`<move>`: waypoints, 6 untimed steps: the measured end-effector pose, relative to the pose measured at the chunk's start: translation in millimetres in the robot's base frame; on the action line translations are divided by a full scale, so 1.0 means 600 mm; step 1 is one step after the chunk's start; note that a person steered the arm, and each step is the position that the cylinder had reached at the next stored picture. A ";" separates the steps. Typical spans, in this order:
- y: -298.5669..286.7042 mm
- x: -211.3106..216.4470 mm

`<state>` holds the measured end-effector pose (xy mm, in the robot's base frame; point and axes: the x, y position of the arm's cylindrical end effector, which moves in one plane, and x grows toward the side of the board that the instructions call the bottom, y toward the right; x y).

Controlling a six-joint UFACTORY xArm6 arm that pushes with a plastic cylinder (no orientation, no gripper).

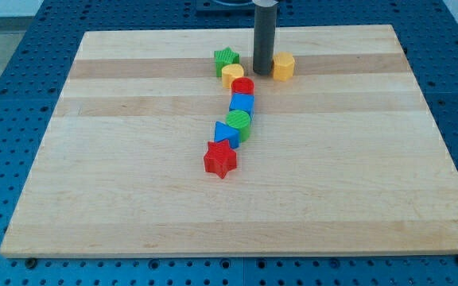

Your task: Place the hexagon at the right of the green star

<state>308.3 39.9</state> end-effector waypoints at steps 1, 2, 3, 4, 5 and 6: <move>0.020 0.054; 0.063 0.063; 0.078 0.058; 0.078 0.036; 0.078 0.024; 0.101 0.046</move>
